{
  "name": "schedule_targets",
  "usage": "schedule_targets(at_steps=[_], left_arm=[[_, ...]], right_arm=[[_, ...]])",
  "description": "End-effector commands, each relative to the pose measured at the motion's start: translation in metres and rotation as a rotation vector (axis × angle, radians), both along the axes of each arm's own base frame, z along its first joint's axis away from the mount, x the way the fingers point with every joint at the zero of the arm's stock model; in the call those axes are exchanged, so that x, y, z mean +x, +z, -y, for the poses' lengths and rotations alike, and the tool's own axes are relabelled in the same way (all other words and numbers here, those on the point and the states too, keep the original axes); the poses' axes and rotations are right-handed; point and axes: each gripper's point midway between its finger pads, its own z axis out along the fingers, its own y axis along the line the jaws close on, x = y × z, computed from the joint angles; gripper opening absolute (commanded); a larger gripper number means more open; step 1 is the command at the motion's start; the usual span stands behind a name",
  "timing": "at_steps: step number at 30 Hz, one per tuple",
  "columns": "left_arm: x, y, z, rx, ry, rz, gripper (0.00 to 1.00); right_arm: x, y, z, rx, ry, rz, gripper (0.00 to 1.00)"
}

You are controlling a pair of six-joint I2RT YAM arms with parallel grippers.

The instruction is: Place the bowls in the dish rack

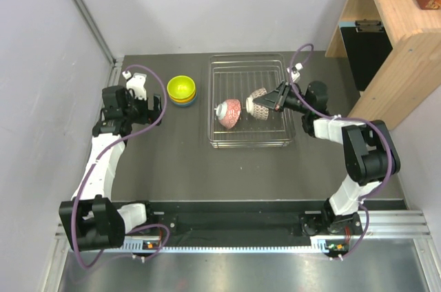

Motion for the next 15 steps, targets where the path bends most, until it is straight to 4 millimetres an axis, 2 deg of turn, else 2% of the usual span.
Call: schedule_targets(at_steps=[1,11,13,14,15], left_arm=[[0.006,0.01,0.002,-0.009,-0.018,0.049,0.99],[0.005,0.013,0.004,-0.014,-0.027,0.051,0.99],[0.004,0.013,0.005,-0.015,-0.03,0.048,0.99],[0.004,0.014,0.005,-0.017,-0.029,0.051,0.99],[0.004,0.015,0.005,-0.015,-0.032,0.053,0.99]], right_arm=[[0.015,0.024,0.011,0.032,-0.051,0.12,0.0],[0.029,0.005,0.023,0.017,-0.114,0.065,0.01],[0.031,0.002,0.024,0.011,-0.119,0.057,0.04],[0.032,-0.001,0.025,0.007,-0.122,0.051,0.12],[0.032,-0.005,0.025,-0.001,-0.126,0.034,0.16]])
